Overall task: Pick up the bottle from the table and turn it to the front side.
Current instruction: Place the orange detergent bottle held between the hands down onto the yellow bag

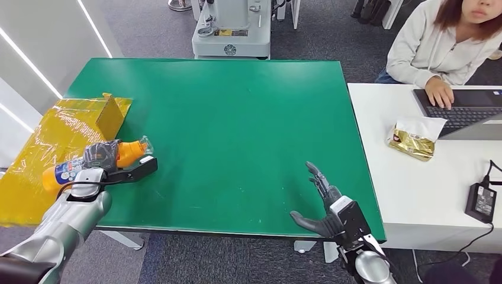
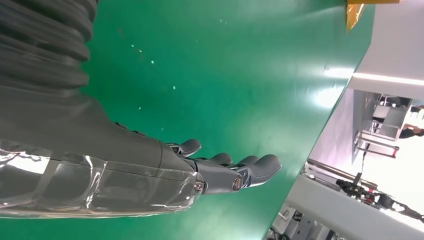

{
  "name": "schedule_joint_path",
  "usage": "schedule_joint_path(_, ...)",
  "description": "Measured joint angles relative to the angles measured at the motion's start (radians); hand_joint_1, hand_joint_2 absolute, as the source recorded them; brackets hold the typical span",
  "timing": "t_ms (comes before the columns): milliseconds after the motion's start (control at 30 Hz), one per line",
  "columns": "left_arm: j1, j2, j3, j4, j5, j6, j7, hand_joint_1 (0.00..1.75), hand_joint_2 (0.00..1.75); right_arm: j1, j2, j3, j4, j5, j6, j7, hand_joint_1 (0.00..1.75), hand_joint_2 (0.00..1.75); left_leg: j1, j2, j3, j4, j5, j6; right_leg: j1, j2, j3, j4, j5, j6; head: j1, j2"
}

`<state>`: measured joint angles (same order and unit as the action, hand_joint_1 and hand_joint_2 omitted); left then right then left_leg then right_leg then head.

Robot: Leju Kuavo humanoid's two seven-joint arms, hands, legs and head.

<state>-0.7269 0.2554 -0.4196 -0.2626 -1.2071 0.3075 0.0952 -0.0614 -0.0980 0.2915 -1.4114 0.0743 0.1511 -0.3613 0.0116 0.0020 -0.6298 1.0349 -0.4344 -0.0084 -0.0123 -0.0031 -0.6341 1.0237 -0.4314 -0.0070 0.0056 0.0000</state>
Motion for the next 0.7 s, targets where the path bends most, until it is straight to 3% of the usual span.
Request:
schedule_joint_path(133,0.001,0.009,0.005,0.005,-0.008,-0.016,0.009,1.73,1.75,-0.005,0.000,0.001,0.000,0.007,0.002,0.001,0.00,1.75,0.000,0.000,0.000,0.000,0.000,0.000,0.000,-0.001,0.000,0.000,0.000,0.000,0.000,0.000)
schedule_joint_path(200,0.001,0.011,0.005,0.006,-0.009,-0.019,0.010,1.61,1.75,-0.006,0.000,0.001,0.000,0.007,0.003,0.001,0.00,1.75,0.000,0.000,0.000,0.000,0.000,0.000,0.000,-0.001,0.000,0.000,0.000,0.000,0.000,0.000)
schedule_joint_path(233,0.001,0.012,0.006,0.006,-0.011,-0.023,0.010,1.30,1.75,-0.006,0.000,0.001,0.000,0.008,0.003,0.001,0.00,1.75,0.000,0.000,0.000,0.000,0.000,0.000,0.000,-0.001,0.000,0.000,0.000,0.000,0.000,0.000)
schedule_joint_path(333,0.005,0.013,0.006,0.006,-0.024,-0.031,0.010,0.13,1.75,-0.002,-0.002,0.001,-0.002,0.009,0.003,0.001,0.00,1.75,0.000,0.000,0.000,0.000,0.000,0.000,0.000,-0.001,0.000,0.000,0.000,0.000,0.000,0.000)
schedule_joint_path(367,0.006,0.013,0.006,0.006,-0.030,-0.030,0.010,0.00,1.75,0.001,-0.004,0.001,-0.005,0.009,0.003,0.002,0.00,1.75,0.000,0.000,0.000,0.000,0.000,0.000,0.000,-0.001,0.000,0.000,0.000,0.000,0.000,0.000)
schedule_joint_path(700,0.014,-0.020,0.005,0.006,-0.106,0.048,-0.042,0.00,1.75,0.035,-0.012,0.005,-0.045,0.031,0.002,0.019,0.00,1.75,0.000,0.000,0.000,0.000,0.000,0.000,0.000,0.000,0.000,-0.001,0.000,0.000,0.000,0.000)
